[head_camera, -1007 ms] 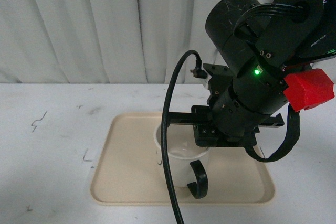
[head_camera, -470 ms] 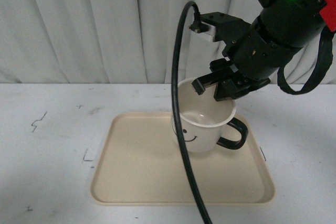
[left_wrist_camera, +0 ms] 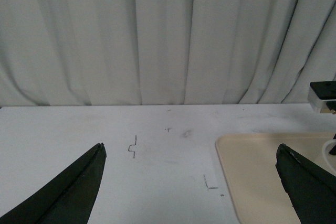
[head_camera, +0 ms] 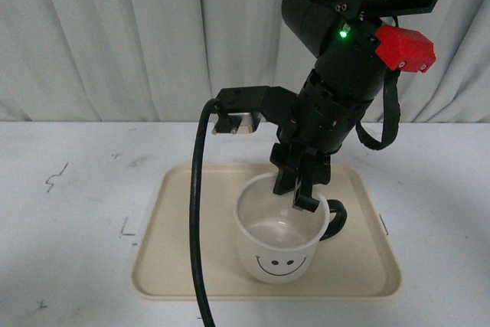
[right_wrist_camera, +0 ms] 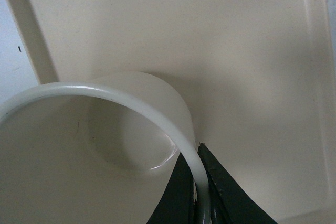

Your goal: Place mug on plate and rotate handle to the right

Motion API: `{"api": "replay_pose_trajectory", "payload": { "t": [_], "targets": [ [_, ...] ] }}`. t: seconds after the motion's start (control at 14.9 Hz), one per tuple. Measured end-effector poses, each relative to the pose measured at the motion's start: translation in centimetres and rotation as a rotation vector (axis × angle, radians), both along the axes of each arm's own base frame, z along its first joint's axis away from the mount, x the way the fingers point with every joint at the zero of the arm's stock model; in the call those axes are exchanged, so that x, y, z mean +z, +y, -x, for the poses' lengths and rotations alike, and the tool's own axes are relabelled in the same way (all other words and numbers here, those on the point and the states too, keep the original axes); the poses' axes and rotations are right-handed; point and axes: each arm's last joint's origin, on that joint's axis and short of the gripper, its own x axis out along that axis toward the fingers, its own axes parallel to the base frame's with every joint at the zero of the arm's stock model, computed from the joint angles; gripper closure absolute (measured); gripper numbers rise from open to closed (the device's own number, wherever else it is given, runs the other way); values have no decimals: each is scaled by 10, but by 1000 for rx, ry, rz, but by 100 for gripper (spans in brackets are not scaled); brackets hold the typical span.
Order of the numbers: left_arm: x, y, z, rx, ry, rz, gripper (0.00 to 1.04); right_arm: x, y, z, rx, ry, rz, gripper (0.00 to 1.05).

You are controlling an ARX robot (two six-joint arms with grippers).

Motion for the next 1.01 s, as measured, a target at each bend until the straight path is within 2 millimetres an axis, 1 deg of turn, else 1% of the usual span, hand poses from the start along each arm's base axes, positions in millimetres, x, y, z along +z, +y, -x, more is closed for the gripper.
{"api": "replay_pose_trajectory", "payload": {
  "t": [0.27, 0.47, 0.54, 0.67, 0.74, 0.81, 0.87, 0.94, 1.01],
  "targets": [
    [0, 0, 0, 0, 0, 0, 7, -6, 2, -1, 1, 15, 17, 102],
    [0, 0, 0, 0, 0, 0, 7, -5, 3, -2, -1, 10, 32, 102],
    [0, 0, 0, 0, 0, 0, 7, -4, 6, -2, 1, 3, 37, 94],
    [0, 0, 0, 0, 0, 0, 7, 2, 8, -3, 2, 30, -32, 72],
    [0, 0, 0, 0, 0, 0, 7, 19, 11, -6, -2, 30, -178, 56],
    [0, 0, 0, 0, 0, 0, 7, 42, 10, -6, -13, 23, -307, 45],
    [0, 0, 0, 1, 0, 0, 7, 85, 12, -6, -40, -114, -432, 32],
    [0, 0, 0, -3, 0, 0, 7, 104, 8, -2, -255, -498, -437, 42],
    [0, 0, 0, 2, 0, 0, 7, 104, -17, 24, -630, -741, -535, 57]
  ]
}}
